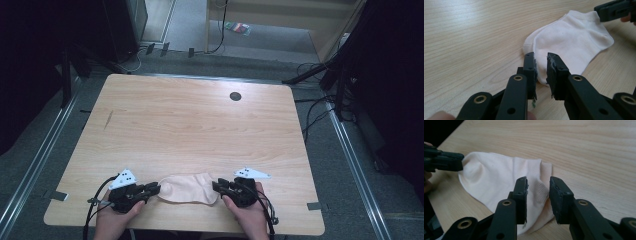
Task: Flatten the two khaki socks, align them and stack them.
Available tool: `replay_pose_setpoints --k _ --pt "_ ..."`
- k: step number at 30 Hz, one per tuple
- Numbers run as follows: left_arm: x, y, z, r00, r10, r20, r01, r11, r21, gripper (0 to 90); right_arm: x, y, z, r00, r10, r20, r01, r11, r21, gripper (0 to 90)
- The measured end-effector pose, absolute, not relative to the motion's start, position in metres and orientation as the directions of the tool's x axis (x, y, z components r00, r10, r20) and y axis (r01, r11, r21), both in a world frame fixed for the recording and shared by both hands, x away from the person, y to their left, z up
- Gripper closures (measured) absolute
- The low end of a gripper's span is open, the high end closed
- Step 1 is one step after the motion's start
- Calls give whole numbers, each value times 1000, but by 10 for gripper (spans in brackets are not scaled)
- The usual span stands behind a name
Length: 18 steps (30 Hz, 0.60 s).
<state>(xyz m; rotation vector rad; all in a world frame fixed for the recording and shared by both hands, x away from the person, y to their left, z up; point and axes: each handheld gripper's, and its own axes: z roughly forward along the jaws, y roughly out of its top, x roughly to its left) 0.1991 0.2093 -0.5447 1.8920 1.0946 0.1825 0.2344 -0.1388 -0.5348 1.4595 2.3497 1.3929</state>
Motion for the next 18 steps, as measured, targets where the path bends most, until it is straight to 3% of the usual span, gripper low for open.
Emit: replay_pose_setpoints --k 1,2,3,14,18 --pt "200 209 -545 594 751 -289 617 -195 763 835 235 -137 -537 -552 742 380 698 162 698 767" --pt "200 209 -545 594 751 -289 617 -195 763 879 235 -137 -537 -552 742 380 698 162 698 767" --pt "200 208 -545 592 753 -288 620 -198 759 900 234 -134 -537 -553 749 365 697 176 695 860" --pt "202 206 -545 593 760 -266 628 -230 743 900 231 -142 -530 -531 789 307 694 197 693 883" --pt "203 205 -547 589 778 -219 623 -264 736 900 230 -142 -530 -532 804 264 680 220 699 887"
